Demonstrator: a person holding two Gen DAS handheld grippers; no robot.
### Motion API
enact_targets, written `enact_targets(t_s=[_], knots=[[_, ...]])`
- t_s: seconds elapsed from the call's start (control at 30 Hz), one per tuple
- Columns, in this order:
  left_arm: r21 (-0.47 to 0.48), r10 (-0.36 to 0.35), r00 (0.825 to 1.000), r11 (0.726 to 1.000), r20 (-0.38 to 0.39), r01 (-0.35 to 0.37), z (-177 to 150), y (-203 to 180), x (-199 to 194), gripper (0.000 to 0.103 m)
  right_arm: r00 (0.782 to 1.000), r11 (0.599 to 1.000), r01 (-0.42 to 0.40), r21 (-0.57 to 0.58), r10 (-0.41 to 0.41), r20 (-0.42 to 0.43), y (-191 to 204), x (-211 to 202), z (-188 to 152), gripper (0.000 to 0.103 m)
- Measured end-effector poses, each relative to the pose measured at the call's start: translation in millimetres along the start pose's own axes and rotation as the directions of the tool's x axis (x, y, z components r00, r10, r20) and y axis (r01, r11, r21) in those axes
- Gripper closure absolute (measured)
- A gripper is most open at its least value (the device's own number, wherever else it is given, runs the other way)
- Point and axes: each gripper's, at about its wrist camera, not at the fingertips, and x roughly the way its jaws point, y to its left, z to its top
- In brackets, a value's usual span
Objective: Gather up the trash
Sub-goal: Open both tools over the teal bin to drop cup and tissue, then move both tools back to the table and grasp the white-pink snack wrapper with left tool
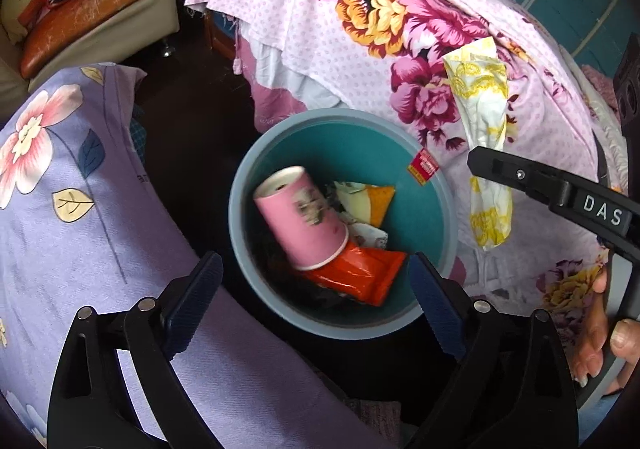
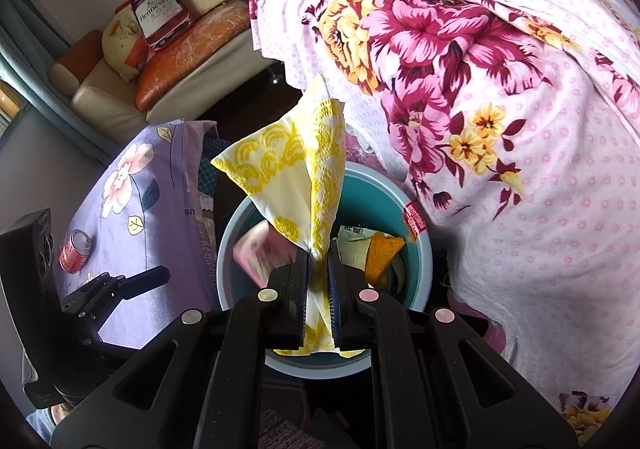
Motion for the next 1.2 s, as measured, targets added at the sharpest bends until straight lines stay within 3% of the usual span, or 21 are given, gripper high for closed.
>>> enact_targets(t_s=[0.3, 0.37, 0.43, 0.5, 0.7, 1.2], knots=[[-0.061, 0.01, 1.0, 0.998, 0.016, -0.009, -12.0, 25.6, -14.8, 0.009, 0.999, 0.999, 0.011, -0.03, -0.012, -0.033, 17.1, 12.5, 0.1, 0.091], [-0.067, 0.012, 1.0, 0.998, 0.022, -0.011, -14.0, 29.8, -18.4, 0.009, 0.999, 0.999, 0.011, -0.031, -0.012, -0.039, 21.1, 14.9, 0.2, 0.081], [-0.07, 0.018, 0.999, 0.997, 0.026, -0.016, -15.9, 33.7, -21.6, 0.009, 0.999, 0.999, 0.019, -0.041, -0.02, -0.034, 26.0, 16.4, -0.1, 0.053], [-0.07, 0.026, 0.999, 0.997, 0.028, -0.024, -17.6, 37.4, -23.2, 0.009, 0.999, 0.999, 0.013, -0.05, -0.015, -0.04, 30.8, 18.3, -0.6, 0.05], [-0.104, 0.032, 0.999, 0.994, 0.024, -0.03, -26.4, 52.7, -27.5, 0.008, 0.998, 0.997, 0.04, -0.071, -0.043, -0.042, 44.1, 18.0, -2.4, 0.027], [-0.185, 0.041, 0.996, 0.982, 0.075, -0.027, -60.4, 94.0, -67.6, 0.008, 0.995, 0.987, 0.084, -0.136, -0.091, -0.046, 89.9, 3.6, -21.0, 0.021]])
